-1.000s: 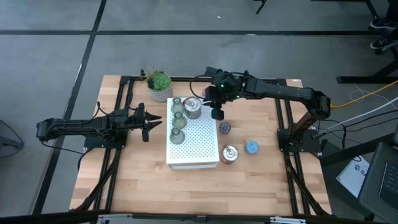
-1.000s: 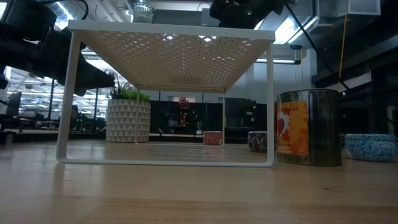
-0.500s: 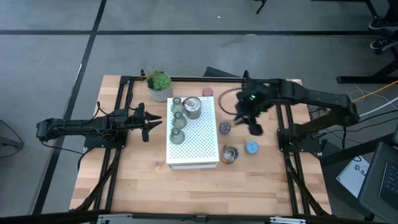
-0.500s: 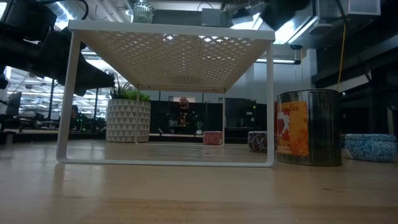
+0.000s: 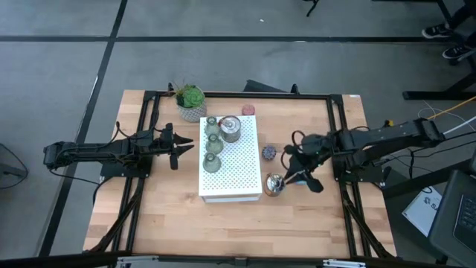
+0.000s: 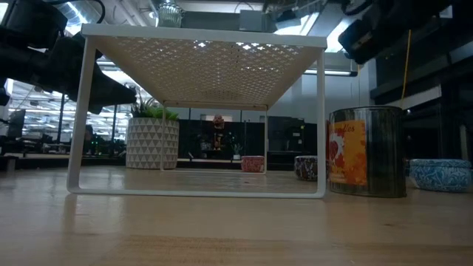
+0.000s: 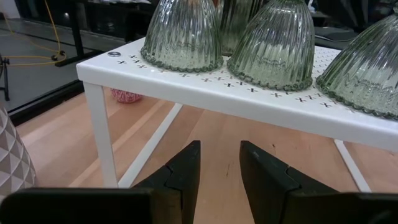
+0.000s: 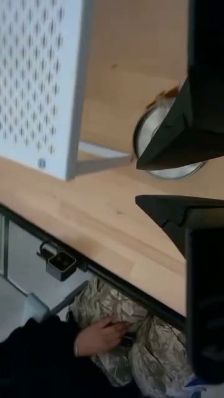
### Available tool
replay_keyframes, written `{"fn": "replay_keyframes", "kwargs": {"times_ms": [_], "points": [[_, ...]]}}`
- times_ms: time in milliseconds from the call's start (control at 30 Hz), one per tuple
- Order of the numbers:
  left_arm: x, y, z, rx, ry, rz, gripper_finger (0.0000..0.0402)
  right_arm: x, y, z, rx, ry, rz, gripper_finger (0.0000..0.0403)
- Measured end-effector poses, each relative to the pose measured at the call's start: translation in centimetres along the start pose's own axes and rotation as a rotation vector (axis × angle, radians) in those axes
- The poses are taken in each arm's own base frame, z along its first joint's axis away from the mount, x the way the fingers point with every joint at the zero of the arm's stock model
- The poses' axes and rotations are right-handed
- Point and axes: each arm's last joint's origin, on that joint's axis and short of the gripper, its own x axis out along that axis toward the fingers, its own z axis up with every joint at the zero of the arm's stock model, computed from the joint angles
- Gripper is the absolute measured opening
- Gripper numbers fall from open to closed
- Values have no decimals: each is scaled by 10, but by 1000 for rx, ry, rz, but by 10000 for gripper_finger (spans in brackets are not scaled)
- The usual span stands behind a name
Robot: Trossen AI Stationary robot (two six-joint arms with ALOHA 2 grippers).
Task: Pick & Place candle stick holders
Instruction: Align the orange scented candle with the other orange scented candle on the shelf
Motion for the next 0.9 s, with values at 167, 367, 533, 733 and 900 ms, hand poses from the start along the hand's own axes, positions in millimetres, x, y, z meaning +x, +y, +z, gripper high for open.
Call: {"fn": "replay_keyframes", "kwargs": {"times_ms": [167,367,533,733,900], "points": [[0,0,0,0,0,0,107,10,-1,-14,-8,17,-9,78],[0,0,0,0,0,0,107,12,-4,-19,-29,32,-68,78],[0,0,0,0,0,0,107,12,-5,-18,-36,18,-85,79],[0,0,0,0,0,0,107,13,-5,-16,-37,-1,-106,95],[0,0,0,0,0,0,107,15,0,-16,-8,0,-144,118]]}}
